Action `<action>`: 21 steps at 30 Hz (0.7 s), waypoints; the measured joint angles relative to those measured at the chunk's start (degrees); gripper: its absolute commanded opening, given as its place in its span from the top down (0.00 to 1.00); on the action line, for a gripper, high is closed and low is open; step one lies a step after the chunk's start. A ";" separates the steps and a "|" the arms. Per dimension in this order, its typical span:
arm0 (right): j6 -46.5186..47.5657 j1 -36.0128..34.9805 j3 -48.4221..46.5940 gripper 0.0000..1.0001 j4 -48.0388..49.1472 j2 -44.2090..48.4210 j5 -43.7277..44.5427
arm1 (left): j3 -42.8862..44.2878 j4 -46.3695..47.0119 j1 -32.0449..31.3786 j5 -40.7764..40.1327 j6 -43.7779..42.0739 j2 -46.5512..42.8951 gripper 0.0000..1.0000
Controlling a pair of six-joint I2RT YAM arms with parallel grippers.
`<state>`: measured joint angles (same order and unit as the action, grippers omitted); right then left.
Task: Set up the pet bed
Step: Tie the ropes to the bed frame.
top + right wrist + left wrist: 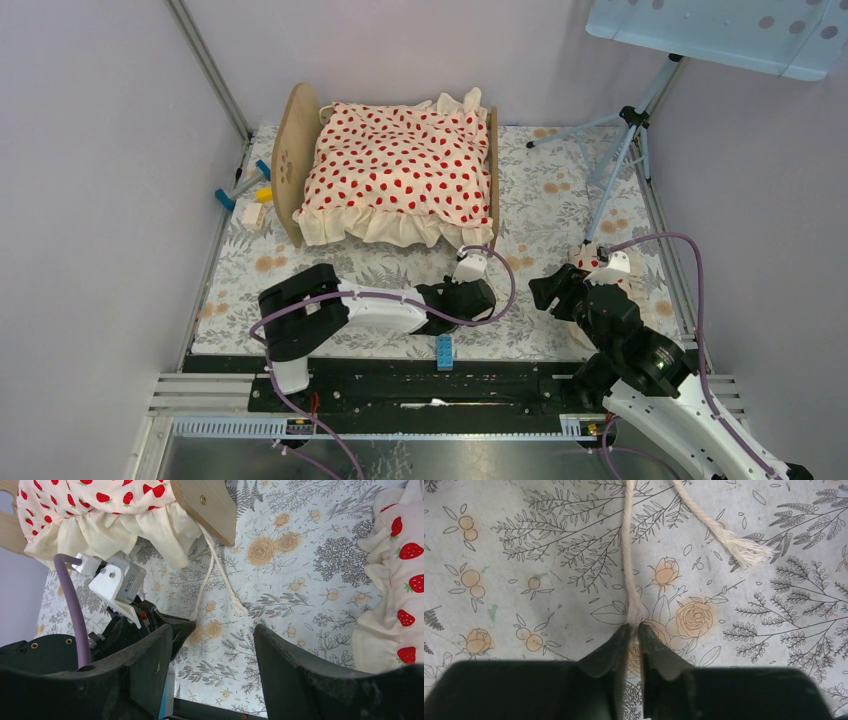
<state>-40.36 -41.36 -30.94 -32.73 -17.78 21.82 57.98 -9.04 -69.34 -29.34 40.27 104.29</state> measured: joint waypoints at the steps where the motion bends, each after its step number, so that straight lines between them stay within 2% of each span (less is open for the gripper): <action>1: 0.00 0.00 0.00 0.32 0.00 -0.02 0.00 | -0.07 0.31 0.00 0.04 0.11 0.00 1.00; 5: 0.42 0.00 0.00 0.32 0.35 -0.33 -0.13 | -0.15 0.55 0.04 0.02 -0.11 -0.11 1.00; 9: 3.48 0.00 0.11 0.27 4.04 -1.68 -0.72 | -0.22 -1.86 0.59 0.11 -2.27 -1.36 1.00; 15: 17.25 0.00 3.85 0.24 19.52 -5.25 -6.08 | -0.22 -4.94 4.20 2.75 -7.54 -9.18 1.00; 21: 32.15 0.00 11.30 0.20 35.19 -6.91 -13.94 | 2.58 -6.05 12.09 13.09 -12.81 -16.00 1.00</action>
<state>-8.21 -41.36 -19.64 2.46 -24.69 7.88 60.55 -15.09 -57.25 -16.25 27.46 88.29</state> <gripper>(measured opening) 0.791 0.006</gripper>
